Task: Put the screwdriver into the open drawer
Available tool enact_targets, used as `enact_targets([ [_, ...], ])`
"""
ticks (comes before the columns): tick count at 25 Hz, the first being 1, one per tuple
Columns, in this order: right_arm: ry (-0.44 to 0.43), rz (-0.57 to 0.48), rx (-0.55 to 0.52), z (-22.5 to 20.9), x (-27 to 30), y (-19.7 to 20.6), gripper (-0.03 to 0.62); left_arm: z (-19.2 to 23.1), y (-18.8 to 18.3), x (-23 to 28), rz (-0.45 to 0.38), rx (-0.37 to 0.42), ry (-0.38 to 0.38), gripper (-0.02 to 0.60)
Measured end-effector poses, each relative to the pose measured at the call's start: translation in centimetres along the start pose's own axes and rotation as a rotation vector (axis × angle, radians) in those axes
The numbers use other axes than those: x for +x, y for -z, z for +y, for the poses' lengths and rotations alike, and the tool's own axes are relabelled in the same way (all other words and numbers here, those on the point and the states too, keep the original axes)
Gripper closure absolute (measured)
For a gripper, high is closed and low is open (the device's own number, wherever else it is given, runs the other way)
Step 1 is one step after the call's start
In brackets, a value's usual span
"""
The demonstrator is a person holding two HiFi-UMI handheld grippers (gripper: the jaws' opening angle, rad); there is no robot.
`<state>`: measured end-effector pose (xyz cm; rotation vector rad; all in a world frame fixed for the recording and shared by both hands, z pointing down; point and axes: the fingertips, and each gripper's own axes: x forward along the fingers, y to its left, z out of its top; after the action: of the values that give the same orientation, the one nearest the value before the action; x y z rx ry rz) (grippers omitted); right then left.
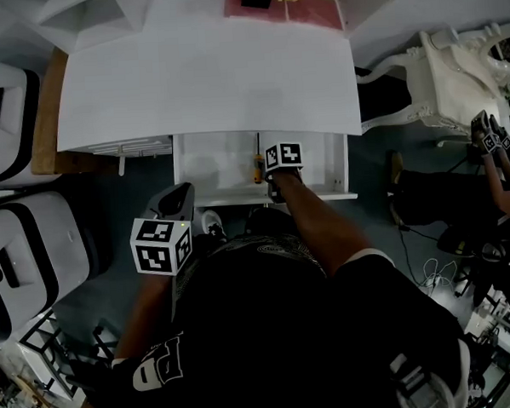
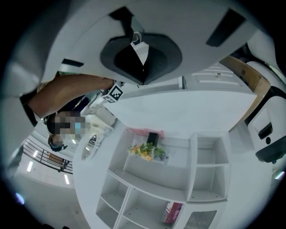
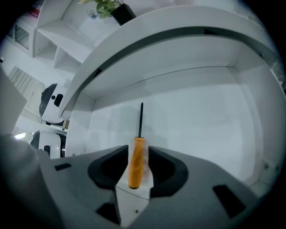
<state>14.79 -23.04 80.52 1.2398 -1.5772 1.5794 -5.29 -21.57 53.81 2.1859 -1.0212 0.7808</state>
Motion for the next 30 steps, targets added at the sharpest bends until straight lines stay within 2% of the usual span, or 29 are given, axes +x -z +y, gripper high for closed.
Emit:
enact_targets([
  [4,0.000,-0.024,-0.013,0.6,-0.7,-0.2,0.447,-0.2,-0.1,-0.3,-0.009,0.012,0.012,0.571],
  [10,0.011,-0.068,-0.091,1.6,-2.6,-0.3,0.447,-1.0,-0.3,-0.8,-0.025,0.043,0.039,0.571],
  [24,-0.033,-0.255,-0.179,5.4,-8.9,0.5,0.448,-2.4,0.2,-2.1,-0.051,0.111,0.101,0.571],
  [30,-0.081,-0.361,-0.194,8.7,-12.7,1.3,0.510,-2.8,0.2,-3.3,-0.070,0.103,0.139,0.571],
])
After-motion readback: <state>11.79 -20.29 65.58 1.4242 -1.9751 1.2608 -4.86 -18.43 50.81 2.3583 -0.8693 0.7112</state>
